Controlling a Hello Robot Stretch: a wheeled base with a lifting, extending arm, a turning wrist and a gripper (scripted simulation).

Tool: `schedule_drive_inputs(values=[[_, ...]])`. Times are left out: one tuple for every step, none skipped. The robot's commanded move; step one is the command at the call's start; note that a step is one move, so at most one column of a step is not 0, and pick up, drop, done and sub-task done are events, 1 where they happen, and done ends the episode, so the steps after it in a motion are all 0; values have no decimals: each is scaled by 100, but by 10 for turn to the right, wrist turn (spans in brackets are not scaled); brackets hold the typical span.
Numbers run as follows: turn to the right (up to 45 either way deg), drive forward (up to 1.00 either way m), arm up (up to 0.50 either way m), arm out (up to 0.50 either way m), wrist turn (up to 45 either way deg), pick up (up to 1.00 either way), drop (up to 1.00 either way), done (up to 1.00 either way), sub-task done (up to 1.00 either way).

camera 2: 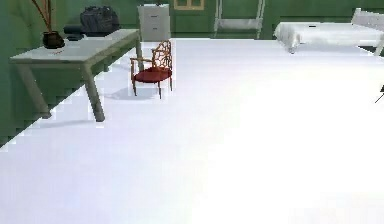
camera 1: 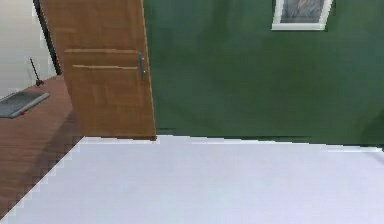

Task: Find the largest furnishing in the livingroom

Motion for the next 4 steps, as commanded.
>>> schedule_drive_inputs(values=[[-120, 0, 0, 0, 0, 0, 0, 0, 0], [-30, 0, 0, 0, 0, 0, 0, 0, 0], [0, 90, 0, 0, 0, 0, 0, 0, 0], [-450, 0, 0, 0, 0, 0, 0, 0, 0]])
